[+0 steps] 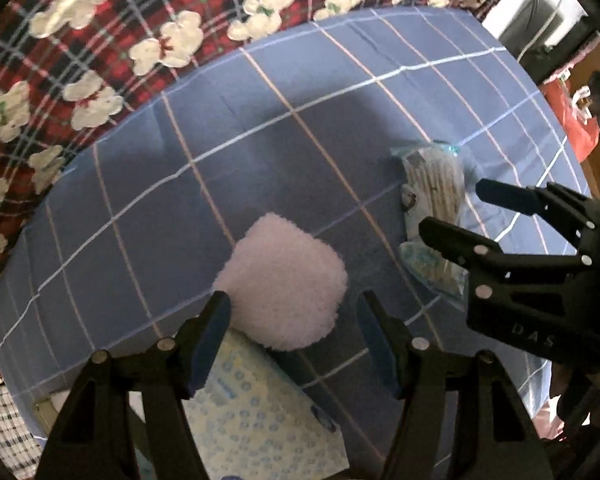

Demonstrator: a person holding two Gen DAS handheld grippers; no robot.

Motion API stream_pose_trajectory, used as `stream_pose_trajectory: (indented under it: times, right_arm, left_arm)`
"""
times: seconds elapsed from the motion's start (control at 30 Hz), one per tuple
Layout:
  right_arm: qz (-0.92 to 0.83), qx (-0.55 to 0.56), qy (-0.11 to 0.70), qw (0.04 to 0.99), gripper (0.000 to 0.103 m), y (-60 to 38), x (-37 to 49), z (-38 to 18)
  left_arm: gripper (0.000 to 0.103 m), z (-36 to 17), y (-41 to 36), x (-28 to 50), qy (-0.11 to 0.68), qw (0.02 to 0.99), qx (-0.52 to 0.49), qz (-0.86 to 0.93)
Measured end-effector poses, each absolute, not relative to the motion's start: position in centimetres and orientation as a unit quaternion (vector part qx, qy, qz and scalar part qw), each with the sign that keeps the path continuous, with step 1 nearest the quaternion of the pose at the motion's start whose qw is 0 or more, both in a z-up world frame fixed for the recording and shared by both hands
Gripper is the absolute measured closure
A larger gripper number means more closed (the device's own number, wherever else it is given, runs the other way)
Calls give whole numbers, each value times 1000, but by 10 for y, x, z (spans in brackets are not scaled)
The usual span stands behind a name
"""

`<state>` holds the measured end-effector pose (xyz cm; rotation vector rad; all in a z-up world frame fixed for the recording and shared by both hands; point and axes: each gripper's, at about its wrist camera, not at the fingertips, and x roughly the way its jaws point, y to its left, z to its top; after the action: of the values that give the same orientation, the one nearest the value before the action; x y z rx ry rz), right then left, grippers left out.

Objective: Organize soft objects
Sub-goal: 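Grasp the cotton swab bag with the right gripper while the left grasps the pink puff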

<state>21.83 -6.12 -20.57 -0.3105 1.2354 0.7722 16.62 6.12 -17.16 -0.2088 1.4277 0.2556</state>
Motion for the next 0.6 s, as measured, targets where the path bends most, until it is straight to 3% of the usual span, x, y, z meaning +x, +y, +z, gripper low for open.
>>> stream_pose_trajectory:
  times: [0.3,0.37,0.4,0.47,0.53,0.6]
  right_arm:
    - [365,-131,571,723,29,-57,221,-216]
    - [369,-134,565,726,37,-56,220,-215]
    - [371,-133,564,726,41,-57,220,-214]
    - [378,-130,564,723,55,-57,221,-214]
    - [384,-126,563,720,62,-58,222,-213]
    - [387,-121,565,718,65,-61,223,-212]
  left_arm:
    - [39,-194,64,174,671,727,-102,106]
    - [42,-194,64,175,668,728,-100,112]
    - [44,-193,64,175,667,729,-102,110]
    - [63,-192,64,175,666,731,-107,106]
    - [80,-192,66,177,668,728,-118,94]
    - [84,-191,64,178,669,729,-119,89]
